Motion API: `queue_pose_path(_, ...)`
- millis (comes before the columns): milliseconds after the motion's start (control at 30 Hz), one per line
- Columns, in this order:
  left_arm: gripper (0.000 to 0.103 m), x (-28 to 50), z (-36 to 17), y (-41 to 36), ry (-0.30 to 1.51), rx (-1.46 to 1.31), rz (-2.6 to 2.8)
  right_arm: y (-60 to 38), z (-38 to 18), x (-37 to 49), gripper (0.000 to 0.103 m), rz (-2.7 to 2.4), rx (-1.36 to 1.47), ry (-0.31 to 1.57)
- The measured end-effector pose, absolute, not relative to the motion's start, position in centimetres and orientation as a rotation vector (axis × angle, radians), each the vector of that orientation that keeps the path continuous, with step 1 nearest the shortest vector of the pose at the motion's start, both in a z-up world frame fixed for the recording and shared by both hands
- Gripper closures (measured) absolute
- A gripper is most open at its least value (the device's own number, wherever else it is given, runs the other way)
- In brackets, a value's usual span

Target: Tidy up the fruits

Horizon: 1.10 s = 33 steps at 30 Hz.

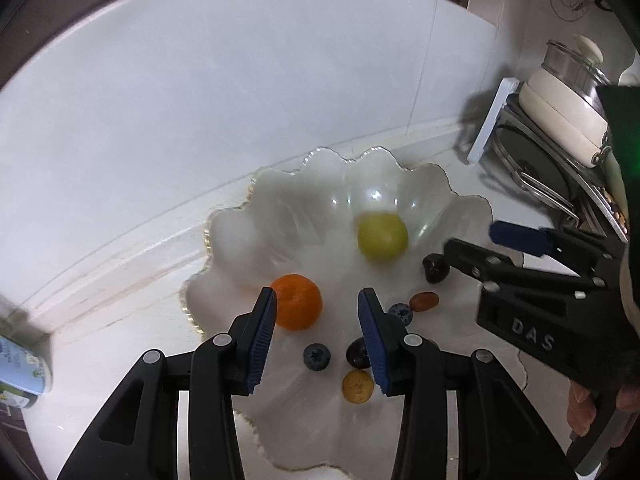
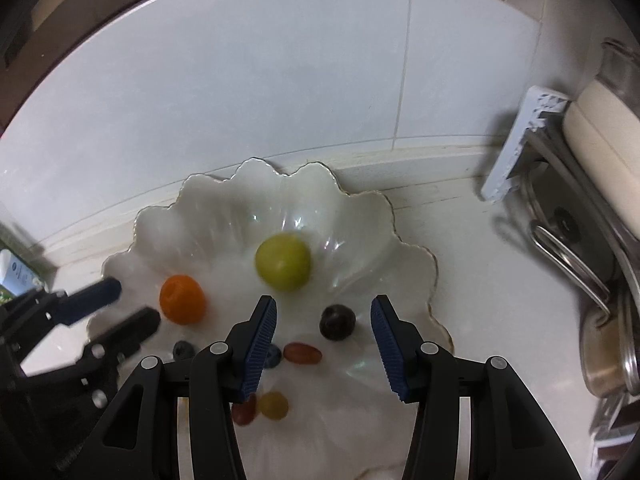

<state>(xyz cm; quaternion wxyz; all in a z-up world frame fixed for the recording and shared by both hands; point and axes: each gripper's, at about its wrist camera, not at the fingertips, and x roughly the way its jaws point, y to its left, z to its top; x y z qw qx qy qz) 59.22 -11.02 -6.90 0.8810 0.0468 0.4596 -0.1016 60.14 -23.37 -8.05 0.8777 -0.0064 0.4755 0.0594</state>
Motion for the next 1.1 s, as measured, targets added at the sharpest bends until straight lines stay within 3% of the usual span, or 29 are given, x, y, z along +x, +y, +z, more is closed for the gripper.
queue_pose_path(433, 0.059, 54.1, -3.7, -9.9, 0.859, 0.115, -0.215, -23.4, -4.9, 53.7, 0.052, 0.103, 0.014, 0.921)
queue_pose_path(633, 0.048, 50.5, -1.8, -9.2, 0.78, 0.125, -0.203, -22.9, -2.9, 49.1, 0.052, 0.073, 0.025, 0.849)
queue_pose_path(733, 0.041, 48.7, -0.8, -8.6, 0.737, 0.127, -0.194, -23.0, -2.1, 47.1, 0.044, 0.039, 0.029, 0.815)
queue_pose_path(833, 0.031, 46.8, 0.1, -8.1, 0.683, 0.13, -0.198, -22.9, -1.3, 44.5, 0.042, 0.013, 0.044, 0.774)
queue_pose_path(1033, 0.023, 42.5, 1.6, -7.4, 0.613, 0.141, -0.218, -22.8, 0.6, 39.5, 0.042, -0.038, 0.037, 0.679)
queue_pose_path(1100, 0.019, 40.9, 2.1, -7.3, 0.585, 0.131, -0.233, -22.9, 1.4, 37.6, 0.035, -0.049, 0.037, 0.646)
